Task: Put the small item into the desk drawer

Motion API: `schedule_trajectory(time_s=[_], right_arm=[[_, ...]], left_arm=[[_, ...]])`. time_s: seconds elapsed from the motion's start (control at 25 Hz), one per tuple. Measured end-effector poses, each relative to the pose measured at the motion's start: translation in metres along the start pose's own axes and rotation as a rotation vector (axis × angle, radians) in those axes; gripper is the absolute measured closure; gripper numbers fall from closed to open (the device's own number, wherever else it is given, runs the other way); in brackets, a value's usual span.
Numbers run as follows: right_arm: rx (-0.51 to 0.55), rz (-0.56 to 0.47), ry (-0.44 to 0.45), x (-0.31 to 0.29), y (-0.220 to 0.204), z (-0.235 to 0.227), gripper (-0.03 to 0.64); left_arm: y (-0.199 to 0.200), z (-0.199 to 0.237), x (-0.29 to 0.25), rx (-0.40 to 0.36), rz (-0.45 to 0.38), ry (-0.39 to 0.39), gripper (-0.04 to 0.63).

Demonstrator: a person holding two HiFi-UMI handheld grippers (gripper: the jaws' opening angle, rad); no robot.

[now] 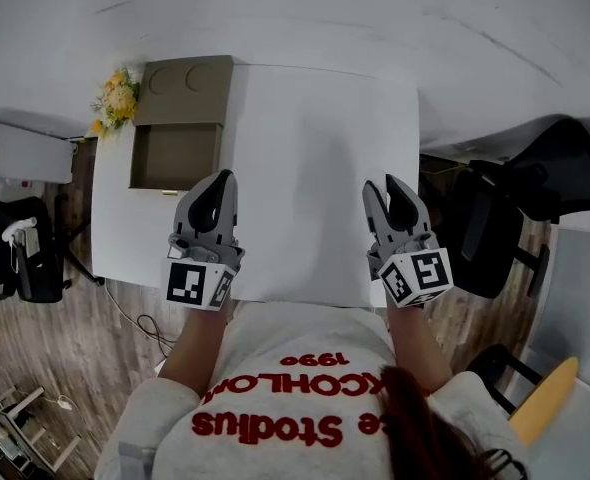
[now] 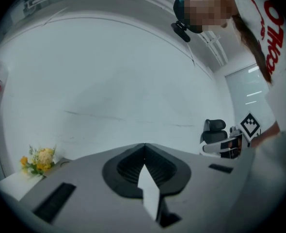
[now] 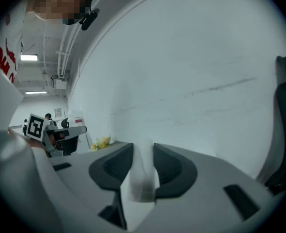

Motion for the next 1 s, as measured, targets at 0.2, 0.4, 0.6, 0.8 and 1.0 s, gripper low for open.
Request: schedule_trajectory(time_s=[0.2, 0.4, 0.6, 0.8, 1.0], right_arm=[[0.065, -0.182, -0.028, 0.01, 0.054, 0.001, 0.485], [0.112, -0.314, -0.061, 0.025, 0.092, 0.003, 0.485], [0.106, -0.337, -0.036, 0.025, 0.103, 0.009, 0.485], [0.1, -0.328, 0.047, 0.012, 0.103, 0.024, 0.485], [0.071, -0.314, 0.154, -0.012, 0.101, 0.045, 0.485]], left_arm=[[0.025, 0.002, -0.01, -0.027, -0.061, 0.001, 0.589], [0.046, -0.003, -0.017, -0.057, -0.118, -0.015, 0.589], [0.056, -0.003, -0.016, -0.089, -0.14, -0.003, 0.589], [0.059, 0.009, 0.003, -0.112, -0.133, 0.075, 0.589], [0.063, 0.026, 0.032, -0.138, -0.121, 0.179, 0.589]])
Point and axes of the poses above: the fingertips, and each gripper's own axes: x backward along the fingers, z to its left, y out of its top, the point moved 4 cm from there along x, backward along the fingers, and after that the axes turned 12 degrees about -z, right-handed, at the moved point
